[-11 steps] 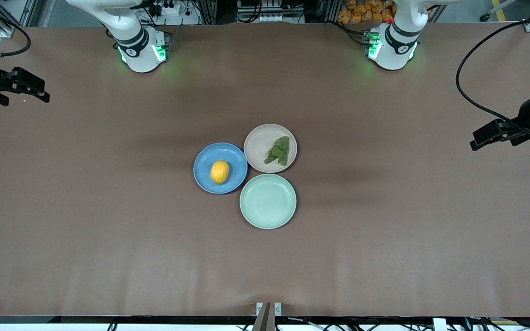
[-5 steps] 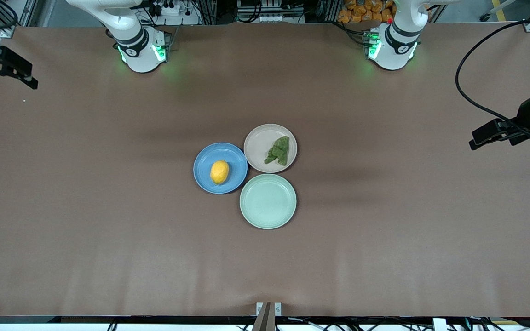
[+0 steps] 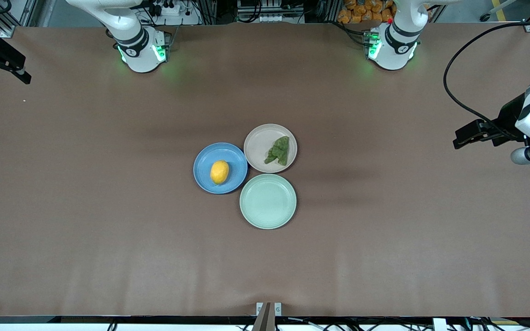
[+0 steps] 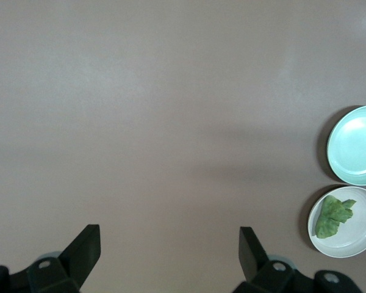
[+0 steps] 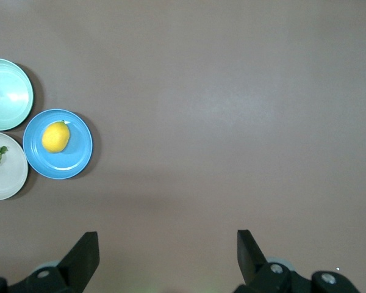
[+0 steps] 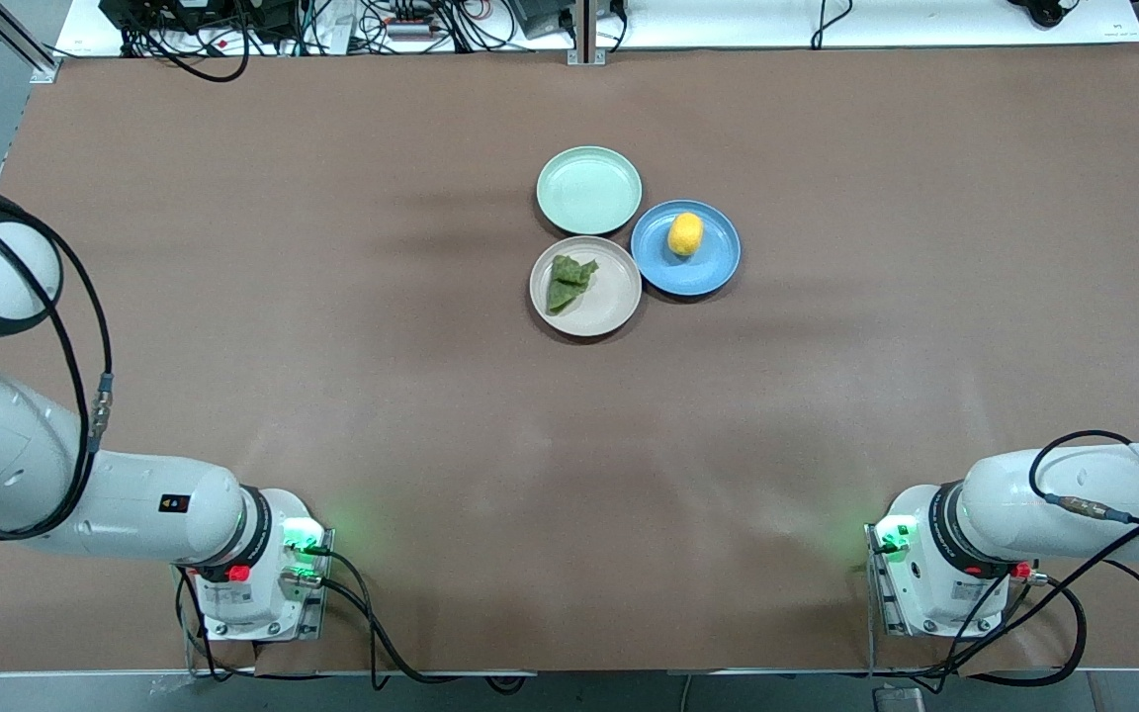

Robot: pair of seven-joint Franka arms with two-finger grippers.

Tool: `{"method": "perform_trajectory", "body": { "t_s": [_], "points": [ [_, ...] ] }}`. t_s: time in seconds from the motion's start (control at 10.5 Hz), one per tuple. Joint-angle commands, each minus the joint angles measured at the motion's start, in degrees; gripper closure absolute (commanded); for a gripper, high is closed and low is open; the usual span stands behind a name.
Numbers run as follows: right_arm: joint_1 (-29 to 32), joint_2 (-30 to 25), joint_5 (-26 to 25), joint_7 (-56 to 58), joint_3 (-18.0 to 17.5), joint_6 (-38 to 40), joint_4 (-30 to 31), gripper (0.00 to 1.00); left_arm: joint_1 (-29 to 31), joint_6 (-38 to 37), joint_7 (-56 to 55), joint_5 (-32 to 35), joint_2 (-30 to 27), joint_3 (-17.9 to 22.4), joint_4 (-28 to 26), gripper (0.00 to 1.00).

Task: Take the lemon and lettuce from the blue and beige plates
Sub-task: 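Move the left gripper toward the lettuce on the beige plate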

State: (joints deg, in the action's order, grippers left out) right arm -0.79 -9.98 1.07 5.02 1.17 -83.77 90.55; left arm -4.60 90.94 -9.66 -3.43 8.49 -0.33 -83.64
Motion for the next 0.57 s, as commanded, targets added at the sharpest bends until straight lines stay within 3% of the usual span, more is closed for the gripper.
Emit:
{"method": "perform_trajectory", "body": {
  "t_s": [0.0,0.19,0.47],
  "points": [
    [0.1,-0.9,0.9,0.5,-0.2,-0.6,0.9,0.00,0.0,-0.3,2.2,-1.5,2.8,-0.4,-0.9,0.00],
    [-0.1,-0.8,0.9,0.5,-0.2,-1.2,1.0,0.00,-0.2,-0.3,2.0,-1.7,4.4,-2.3,-0.8,0.00],
    [-0.1,-0.6,0.9,0.5,-0.2,-1.2,1.0,0.00,-1.8,2.0,-0.2,-8.3,7.8,-2.7,-0.8,0.00]
  ]
}}
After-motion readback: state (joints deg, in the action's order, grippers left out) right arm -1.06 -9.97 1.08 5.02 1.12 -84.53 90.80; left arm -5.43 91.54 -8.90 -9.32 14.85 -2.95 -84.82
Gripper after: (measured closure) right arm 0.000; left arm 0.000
